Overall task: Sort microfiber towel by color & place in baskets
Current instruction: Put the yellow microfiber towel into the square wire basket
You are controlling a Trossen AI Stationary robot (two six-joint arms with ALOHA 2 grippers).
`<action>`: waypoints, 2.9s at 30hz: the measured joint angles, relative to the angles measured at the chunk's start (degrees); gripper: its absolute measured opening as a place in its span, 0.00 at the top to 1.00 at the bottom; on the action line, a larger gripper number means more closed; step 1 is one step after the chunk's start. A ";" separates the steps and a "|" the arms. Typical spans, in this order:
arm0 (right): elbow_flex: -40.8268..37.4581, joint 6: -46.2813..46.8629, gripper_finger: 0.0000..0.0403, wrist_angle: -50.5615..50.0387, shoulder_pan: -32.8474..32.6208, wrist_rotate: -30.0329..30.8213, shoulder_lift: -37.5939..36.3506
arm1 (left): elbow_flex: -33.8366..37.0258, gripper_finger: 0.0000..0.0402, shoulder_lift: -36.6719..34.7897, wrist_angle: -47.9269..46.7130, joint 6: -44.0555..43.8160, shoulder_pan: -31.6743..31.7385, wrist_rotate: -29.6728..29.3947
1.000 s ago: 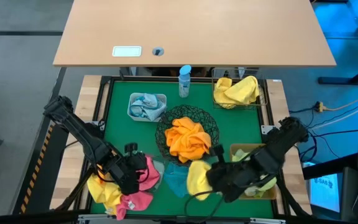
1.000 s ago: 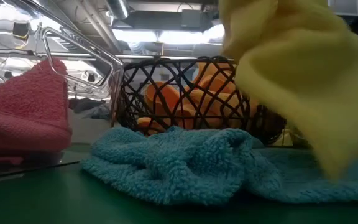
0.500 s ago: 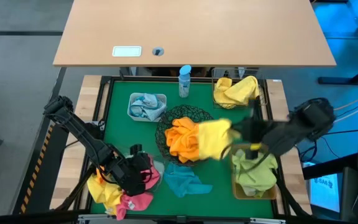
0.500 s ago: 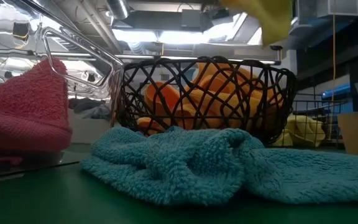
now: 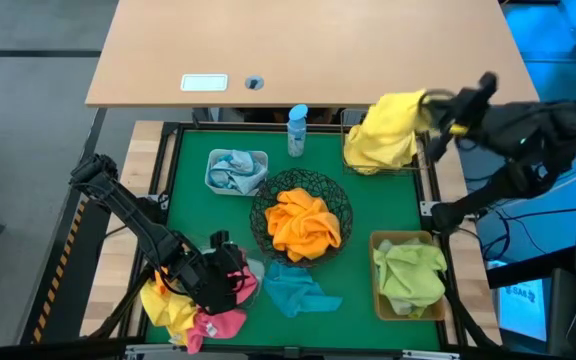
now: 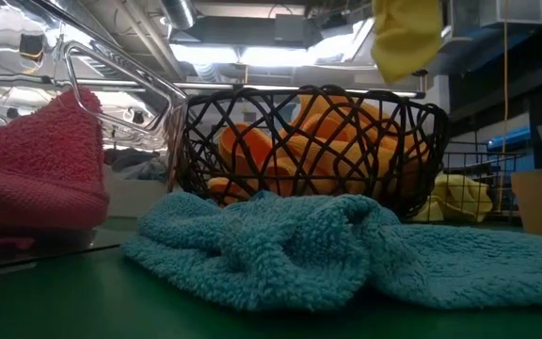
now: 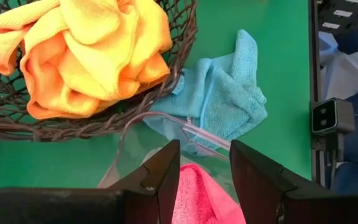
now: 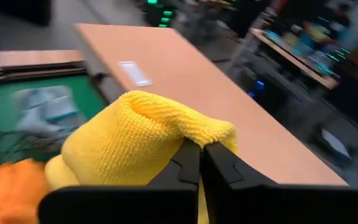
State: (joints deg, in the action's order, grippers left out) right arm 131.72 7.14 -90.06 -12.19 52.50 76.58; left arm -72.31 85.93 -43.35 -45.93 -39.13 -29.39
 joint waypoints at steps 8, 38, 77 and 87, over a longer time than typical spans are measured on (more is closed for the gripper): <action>-0.07 -1.86 1.00 0.03 12.51 4.50 -2.98 | 0.00 0.67 0.00 0.21 0.00 0.00 -0.52; -62.33 -13.43 1.00 48.22 48.08 -25.76 -5.34 | 0.00 0.67 0.00 0.48 2.97 0.00 -1.46; -82.23 -13.45 0.58 49.09 52.33 -27.70 -2.43 | 0.00 0.67 0.00 0.56 -20.74 -2.71 24.46; -82.19 -13.43 0.39 43.82 52.33 -27.68 -2.45 | 0.00 0.67 2.32 0.56 -36.25 -12.25 19.73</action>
State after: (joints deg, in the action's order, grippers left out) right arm 49.53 -6.28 -46.24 40.14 24.82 74.13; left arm -72.31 88.25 -42.78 -82.18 -51.38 -9.65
